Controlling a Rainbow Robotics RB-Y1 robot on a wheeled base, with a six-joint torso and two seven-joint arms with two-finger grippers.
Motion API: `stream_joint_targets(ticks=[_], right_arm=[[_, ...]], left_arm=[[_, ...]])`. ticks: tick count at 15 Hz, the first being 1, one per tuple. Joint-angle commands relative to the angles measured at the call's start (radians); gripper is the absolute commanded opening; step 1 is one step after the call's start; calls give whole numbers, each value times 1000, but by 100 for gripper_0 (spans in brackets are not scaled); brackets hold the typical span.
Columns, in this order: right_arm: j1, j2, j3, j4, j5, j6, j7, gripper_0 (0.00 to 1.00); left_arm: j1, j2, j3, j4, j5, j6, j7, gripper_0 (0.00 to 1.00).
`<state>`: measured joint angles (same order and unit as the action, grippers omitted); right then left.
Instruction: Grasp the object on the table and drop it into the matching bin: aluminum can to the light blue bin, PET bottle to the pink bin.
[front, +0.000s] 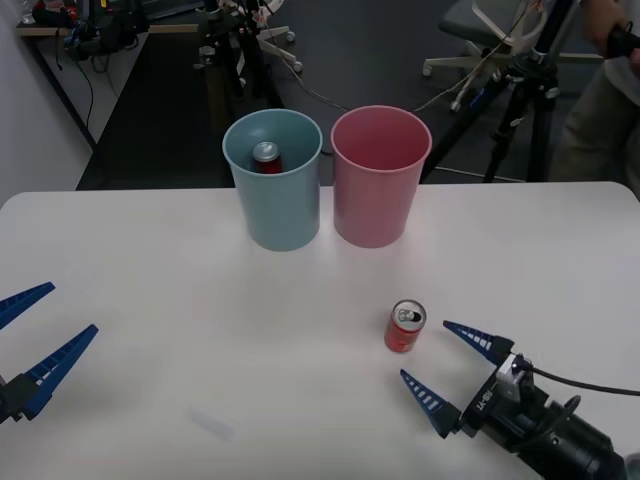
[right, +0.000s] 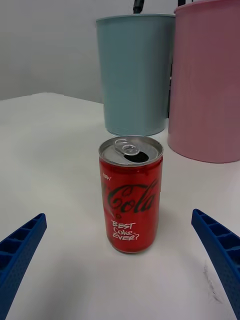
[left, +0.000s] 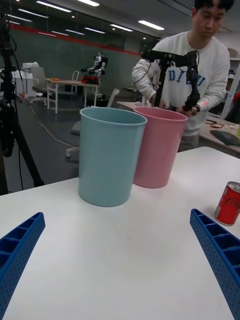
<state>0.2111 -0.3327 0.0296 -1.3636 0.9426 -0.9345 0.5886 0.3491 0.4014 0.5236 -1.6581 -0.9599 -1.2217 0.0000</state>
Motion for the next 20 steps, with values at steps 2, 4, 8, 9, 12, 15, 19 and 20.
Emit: stream_joint_targets(ticks=[2,4,8,9,12,15,19,20], right_arm=[[-24,15,27,0,1,57,13,100],[-38,29,32,0,10,77,14,100],[-56,52,44,0,30,128,14,100],[-61,54,52,0,33,145,14,100],[-76,54,73,0,33,189,13,100],[-93,57,93,0,33,224,11,100],[-116,58,113,0,33,257,0,100],[-122,58,121,0,33,263,-1,100]], left_arm=[[0,0,0,0,0,0,0,100],[0,0,0,0,0,0,0,100],[0,0,0,0,0,0,0,100],[0,0,0,0,0,0,0,100],[0,0,0,0,0,0,0,100],[0,0,0,0,0,0,0,100],[0,0,0,0,0,0,0,100],[0,0,0,0,0,0,0,100]])
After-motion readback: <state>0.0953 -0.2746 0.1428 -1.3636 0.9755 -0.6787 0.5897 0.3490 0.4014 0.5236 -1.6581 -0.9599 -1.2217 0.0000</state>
